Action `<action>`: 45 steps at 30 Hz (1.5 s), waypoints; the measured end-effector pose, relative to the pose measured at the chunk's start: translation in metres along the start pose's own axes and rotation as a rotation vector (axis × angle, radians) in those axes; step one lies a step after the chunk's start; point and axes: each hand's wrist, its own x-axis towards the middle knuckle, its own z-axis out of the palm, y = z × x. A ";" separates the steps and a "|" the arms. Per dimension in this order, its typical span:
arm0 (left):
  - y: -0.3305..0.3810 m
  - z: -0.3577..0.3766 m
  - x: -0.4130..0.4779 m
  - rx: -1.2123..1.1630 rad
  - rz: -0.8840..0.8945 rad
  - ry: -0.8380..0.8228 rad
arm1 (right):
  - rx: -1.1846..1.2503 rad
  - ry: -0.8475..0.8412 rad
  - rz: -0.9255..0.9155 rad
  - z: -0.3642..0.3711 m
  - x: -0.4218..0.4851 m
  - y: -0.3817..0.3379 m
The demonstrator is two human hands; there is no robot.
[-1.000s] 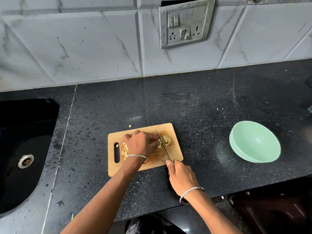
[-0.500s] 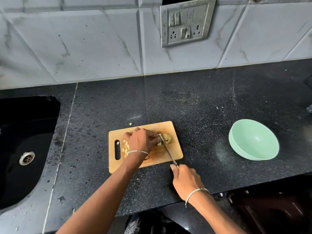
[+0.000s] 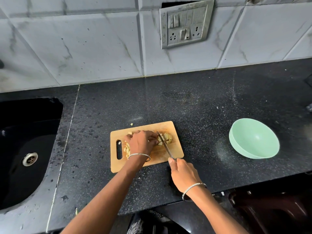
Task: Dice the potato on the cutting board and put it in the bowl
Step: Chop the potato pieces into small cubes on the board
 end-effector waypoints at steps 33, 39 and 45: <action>0.004 -0.006 -0.009 0.140 0.001 -0.046 | -0.047 0.007 0.056 0.009 0.011 -0.018; 0.004 -0.004 -0.013 0.127 -0.023 0.055 | -0.081 -0.018 0.035 0.011 0.005 -0.015; 0.003 -0.003 -0.013 0.108 -0.049 0.049 | -0.085 -0.050 0.044 0.008 -0.019 0.006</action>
